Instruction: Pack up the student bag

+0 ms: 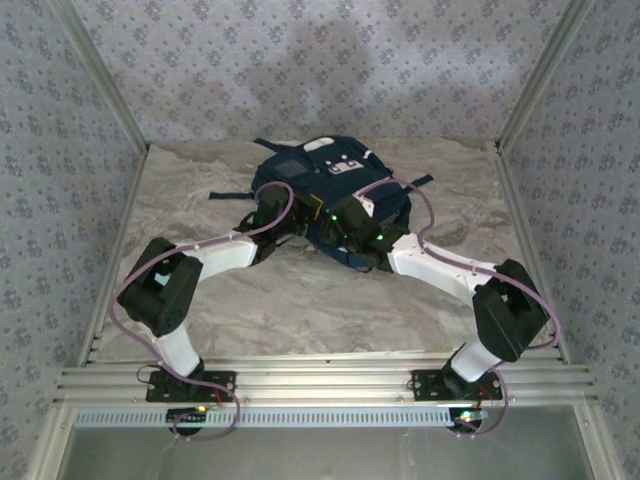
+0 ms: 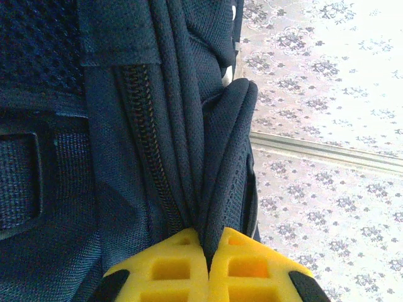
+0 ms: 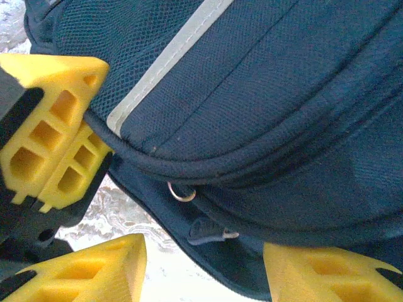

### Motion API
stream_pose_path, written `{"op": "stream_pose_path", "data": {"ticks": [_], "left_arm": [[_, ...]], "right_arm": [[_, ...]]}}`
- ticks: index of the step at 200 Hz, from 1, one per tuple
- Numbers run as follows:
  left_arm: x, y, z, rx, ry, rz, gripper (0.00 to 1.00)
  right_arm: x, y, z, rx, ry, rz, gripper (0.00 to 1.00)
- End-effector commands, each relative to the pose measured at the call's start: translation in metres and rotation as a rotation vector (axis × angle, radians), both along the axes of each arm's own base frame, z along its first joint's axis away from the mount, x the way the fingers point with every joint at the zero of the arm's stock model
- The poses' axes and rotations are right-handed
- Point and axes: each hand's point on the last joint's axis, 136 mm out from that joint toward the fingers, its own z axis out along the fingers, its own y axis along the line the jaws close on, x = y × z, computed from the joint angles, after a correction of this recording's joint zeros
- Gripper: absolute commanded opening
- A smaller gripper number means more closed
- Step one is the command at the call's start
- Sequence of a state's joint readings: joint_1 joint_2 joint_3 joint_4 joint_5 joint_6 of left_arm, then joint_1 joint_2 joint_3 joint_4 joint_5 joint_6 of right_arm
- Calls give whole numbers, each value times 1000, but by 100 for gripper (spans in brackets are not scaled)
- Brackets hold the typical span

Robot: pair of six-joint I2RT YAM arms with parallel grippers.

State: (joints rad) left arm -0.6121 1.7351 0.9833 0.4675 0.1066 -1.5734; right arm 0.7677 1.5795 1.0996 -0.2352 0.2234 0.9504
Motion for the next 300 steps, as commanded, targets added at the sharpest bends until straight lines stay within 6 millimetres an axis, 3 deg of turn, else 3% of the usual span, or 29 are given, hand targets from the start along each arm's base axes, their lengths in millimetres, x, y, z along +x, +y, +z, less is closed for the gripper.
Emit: {"op": "stream_pose_path", "data": {"ticks": [1,52,83,101,146,190,215,240,275,300], "left_arm": [[-1,-18,86,-175,-199,-43,0],[-2,-18,88,-181,-202,-42,0],[-1,-16,84,-174,-196,-33,0],[1,-12,80,-168,-190,-19,0],[6,-10,68,-146,-171,-8,0],[8,-14,65,-139,-164,-21,0],[9,-12,64,-119,-161,-37,0],[9,-8,66,-88,-171,-35,0],[10,-4,65,-60,-175,-30,0],[10,-3,62,-52,-165,-31,0]], "right_arm": [[9,0,-12,-55,-2,-48,54],[11,-2,-33,-161,-2,-83,52],[9,-17,-38,-193,10,-100,26],[6,-25,-34,-195,6,-92,17],[-10,-46,-29,-211,68,-6,10],[-11,-53,-25,-131,101,123,0],[-16,-56,-27,-128,143,271,0],[-29,-58,-38,-36,309,410,0],[-39,-67,-46,-41,377,412,0],[-37,-80,-40,-84,348,378,0]]}}
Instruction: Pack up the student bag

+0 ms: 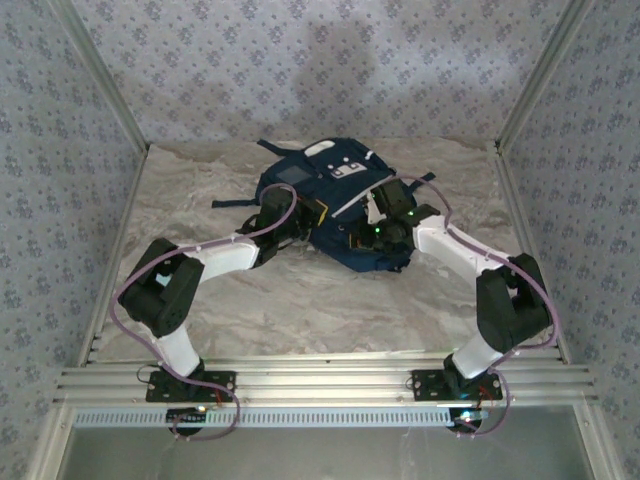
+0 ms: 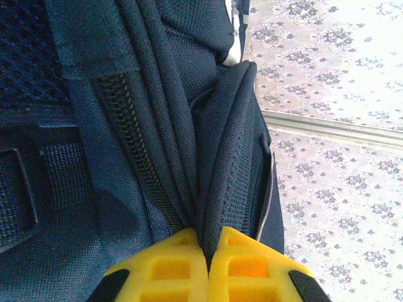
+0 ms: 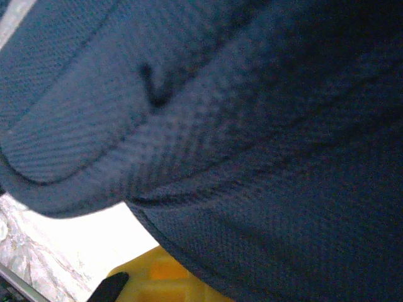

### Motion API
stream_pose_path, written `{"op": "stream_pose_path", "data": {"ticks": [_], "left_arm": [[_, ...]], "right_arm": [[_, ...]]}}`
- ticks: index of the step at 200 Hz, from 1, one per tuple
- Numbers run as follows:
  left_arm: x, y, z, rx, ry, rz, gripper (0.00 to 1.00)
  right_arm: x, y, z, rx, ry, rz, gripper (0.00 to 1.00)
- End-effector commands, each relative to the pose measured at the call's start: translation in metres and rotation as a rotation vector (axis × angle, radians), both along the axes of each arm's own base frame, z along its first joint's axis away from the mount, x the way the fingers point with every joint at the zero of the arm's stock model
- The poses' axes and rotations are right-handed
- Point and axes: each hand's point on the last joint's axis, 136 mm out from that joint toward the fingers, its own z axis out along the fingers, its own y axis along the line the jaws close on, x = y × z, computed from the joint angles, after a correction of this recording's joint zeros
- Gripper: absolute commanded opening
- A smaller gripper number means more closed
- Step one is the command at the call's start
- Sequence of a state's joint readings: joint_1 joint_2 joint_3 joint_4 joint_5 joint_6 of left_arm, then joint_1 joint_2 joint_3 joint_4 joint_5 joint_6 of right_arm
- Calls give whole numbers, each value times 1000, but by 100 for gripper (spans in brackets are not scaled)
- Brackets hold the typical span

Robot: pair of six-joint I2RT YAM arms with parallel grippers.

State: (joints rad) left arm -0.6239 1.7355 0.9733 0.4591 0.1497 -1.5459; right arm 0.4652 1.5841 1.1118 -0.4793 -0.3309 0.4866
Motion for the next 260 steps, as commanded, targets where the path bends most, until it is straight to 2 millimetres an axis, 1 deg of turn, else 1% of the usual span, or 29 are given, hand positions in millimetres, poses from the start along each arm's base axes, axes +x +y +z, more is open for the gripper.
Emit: {"op": "stream_pose_path", "data": {"ticks": [1,19,47,62,82,116,126,141,143,145,180,191,205,227,239,250,260], "left_arm": [[21,6,67,-73,-168,29,0],[22,8,66,-67,-167,29,0],[24,15,63,-48,-159,22,0],[24,19,64,-32,-159,7,0],[23,26,63,-10,-155,-15,0],[16,37,66,31,-154,-83,0],[15,44,64,54,-148,-104,0],[13,57,60,83,-137,-129,0],[13,58,60,85,-136,-134,0],[12,60,60,89,-136,-137,0],[12,92,51,161,-118,-187,0],[14,103,47,193,-111,-198,0],[20,116,46,227,-124,-203,0],[37,138,42,290,-136,-186,0],[47,142,42,295,-146,-186,0],[56,144,37,317,-143,-192,0],[63,142,33,338,-139,-214,0]], "right_arm": [[-20,-30,-11,-109,81,-13,0],[-19,-38,-5,-138,55,-7,0],[-22,-56,-8,-255,36,39,0],[-21,-68,-10,-322,20,60,0],[-13,-86,-13,-401,4,54,0],[6,-107,-8,-436,-33,21,0],[12,-111,-6,-442,-51,18,0],[17,-117,-10,-467,-54,24,0],[24,-116,-3,-464,-79,20,0],[27,-116,-1,-463,-87,21,0],[42,-113,-6,-482,-87,37,0],[40,-109,-10,-479,-81,49,0],[33,-98,-12,-446,-65,79,0],[17,-75,-13,-410,-50,139,0],[5,-59,-11,-390,-47,183,0],[-8,-39,-10,-354,-45,229,0],[-20,-20,-7,-313,-43,267,0]]}}
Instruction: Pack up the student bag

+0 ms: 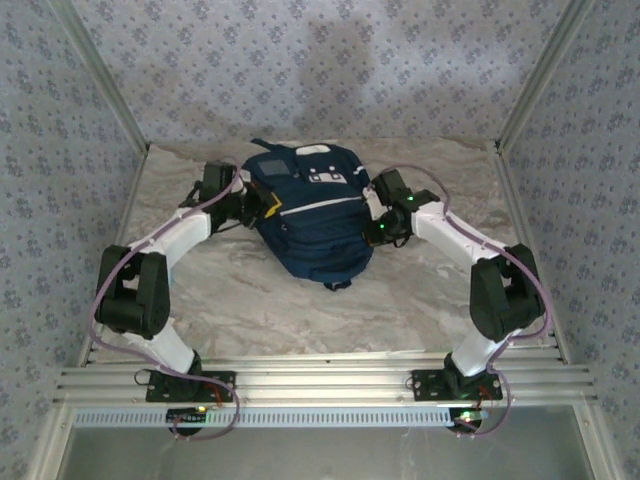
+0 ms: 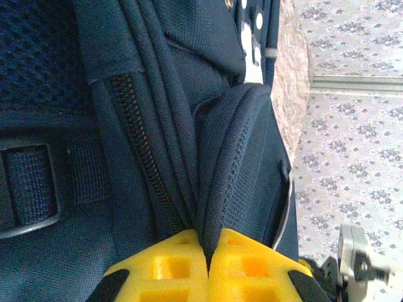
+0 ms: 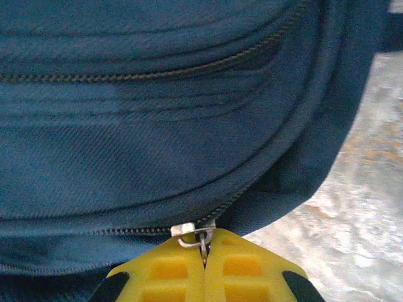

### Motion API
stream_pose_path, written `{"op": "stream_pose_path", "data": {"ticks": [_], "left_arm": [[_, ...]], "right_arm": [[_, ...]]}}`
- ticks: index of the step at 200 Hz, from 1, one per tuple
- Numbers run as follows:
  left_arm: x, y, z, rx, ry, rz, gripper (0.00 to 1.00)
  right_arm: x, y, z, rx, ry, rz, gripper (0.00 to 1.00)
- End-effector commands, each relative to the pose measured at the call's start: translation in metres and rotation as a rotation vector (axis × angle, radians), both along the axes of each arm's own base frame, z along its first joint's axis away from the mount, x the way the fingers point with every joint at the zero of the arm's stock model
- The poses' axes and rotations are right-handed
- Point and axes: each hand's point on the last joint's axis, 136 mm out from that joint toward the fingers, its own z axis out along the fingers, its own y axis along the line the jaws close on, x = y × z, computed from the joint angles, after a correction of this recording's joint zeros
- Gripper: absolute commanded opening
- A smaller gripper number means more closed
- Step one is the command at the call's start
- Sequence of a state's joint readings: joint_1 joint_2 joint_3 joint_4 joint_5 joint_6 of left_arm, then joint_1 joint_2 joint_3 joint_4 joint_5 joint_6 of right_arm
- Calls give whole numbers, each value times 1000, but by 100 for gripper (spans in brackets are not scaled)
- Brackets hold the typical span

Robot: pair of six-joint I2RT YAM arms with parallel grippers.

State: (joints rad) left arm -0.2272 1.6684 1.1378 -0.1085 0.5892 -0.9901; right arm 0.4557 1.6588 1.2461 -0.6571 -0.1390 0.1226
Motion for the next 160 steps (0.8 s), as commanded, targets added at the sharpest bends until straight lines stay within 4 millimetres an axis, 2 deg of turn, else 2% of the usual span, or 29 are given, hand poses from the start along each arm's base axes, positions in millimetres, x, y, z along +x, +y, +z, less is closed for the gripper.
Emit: {"op": "stream_pose_path", "data": {"ticks": [1,10,17,26,29,33,48,51,61,67,85,108,121,135,160], "left_arm": [[44,19,28,75,-171,6,0],[49,17,24,84,-165,-10,0],[54,15,21,83,-159,-18,7],[57,13,18,83,-147,-28,26],[57,14,17,84,-141,-29,37],[57,13,16,89,-133,-33,47],[54,18,19,134,-133,-34,66],[53,20,20,150,-137,-31,74],[47,28,26,205,-143,-25,77],[42,33,30,237,-149,-18,88],[25,42,44,281,-172,3,89],[-5,38,48,254,-160,24,89],[-21,31,44,206,-139,50,89],[-37,25,31,149,-93,83,88],[-54,18,14,67,-39,154,87]], "right_arm": [[-38,13,-1,-10,82,41,0],[-47,31,3,34,93,72,0],[-53,45,5,65,102,96,0],[-60,62,7,109,110,122,0],[-61,68,9,126,110,129,0],[-63,75,9,148,115,141,0],[-63,96,12,208,118,160,0],[-63,99,11,214,124,160,0],[-60,114,15,269,113,180,0],[-58,121,16,288,114,184,0],[-52,137,17,316,115,201,0],[-40,147,18,324,109,195,0],[-34,150,20,333,97,179,0],[-27,154,26,360,74,163,0],[-20,162,38,420,37,141,0]]}}
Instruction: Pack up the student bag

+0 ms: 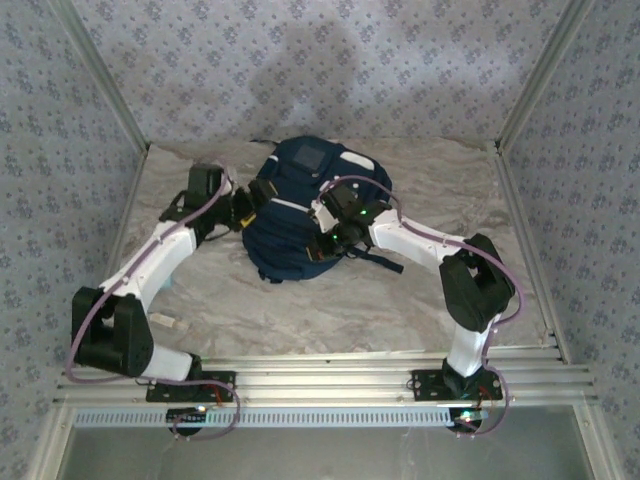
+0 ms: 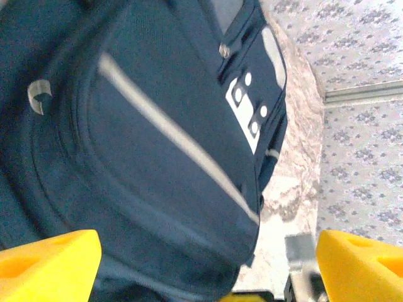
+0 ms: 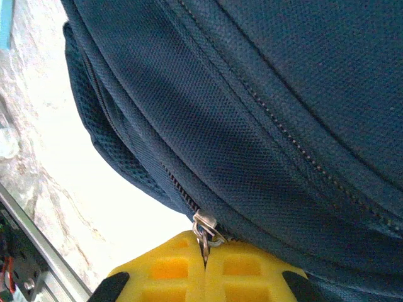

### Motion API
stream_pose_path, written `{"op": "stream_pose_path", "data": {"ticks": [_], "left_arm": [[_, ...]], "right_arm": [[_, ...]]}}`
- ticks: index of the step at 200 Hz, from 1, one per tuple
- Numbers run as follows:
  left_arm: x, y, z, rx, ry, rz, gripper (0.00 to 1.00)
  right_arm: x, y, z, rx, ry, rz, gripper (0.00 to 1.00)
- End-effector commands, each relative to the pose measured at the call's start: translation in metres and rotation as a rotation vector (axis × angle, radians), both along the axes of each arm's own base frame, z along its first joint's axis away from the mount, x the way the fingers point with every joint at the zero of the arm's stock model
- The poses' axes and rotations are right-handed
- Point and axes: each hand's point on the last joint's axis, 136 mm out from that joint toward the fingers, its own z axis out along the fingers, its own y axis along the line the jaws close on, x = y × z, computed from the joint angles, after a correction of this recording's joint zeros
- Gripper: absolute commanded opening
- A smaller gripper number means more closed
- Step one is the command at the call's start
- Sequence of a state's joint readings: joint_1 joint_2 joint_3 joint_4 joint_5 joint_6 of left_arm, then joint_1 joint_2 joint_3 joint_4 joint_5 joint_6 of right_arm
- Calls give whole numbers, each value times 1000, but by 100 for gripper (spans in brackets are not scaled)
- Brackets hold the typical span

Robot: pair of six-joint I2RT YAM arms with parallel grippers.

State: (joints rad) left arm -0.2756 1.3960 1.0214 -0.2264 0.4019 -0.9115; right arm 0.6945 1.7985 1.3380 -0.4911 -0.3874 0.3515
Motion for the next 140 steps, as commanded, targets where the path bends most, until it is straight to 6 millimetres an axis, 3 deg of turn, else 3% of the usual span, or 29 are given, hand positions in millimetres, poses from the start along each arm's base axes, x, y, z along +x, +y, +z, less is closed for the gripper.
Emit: {"op": "stream_pose_path", "data": {"ticks": [1,32,75,103,111,126,140], "left_arm": [[-8,-2,-19,-94,68,106,87],[-9,-14,-30,-152,95,138,85],[-5,-45,-45,-190,128,124,83],[6,-65,-51,-198,126,95,74],[7,-70,-54,-194,130,82,65],[10,-74,-61,-195,139,73,25],[9,-73,-67,-188,149,77,2]], "right_arm": [[21,21,33,126,-78,-32,0],[21,35,48,179,-118,-22,0],[12,50,51,208,-119,29,0],[0,55,50,201,-120,72,0],[-2,55,51,201,-123,80,0],[-5,51,50,186,-123,91,0],[-9,42,43,148,-110,105,0]]}}
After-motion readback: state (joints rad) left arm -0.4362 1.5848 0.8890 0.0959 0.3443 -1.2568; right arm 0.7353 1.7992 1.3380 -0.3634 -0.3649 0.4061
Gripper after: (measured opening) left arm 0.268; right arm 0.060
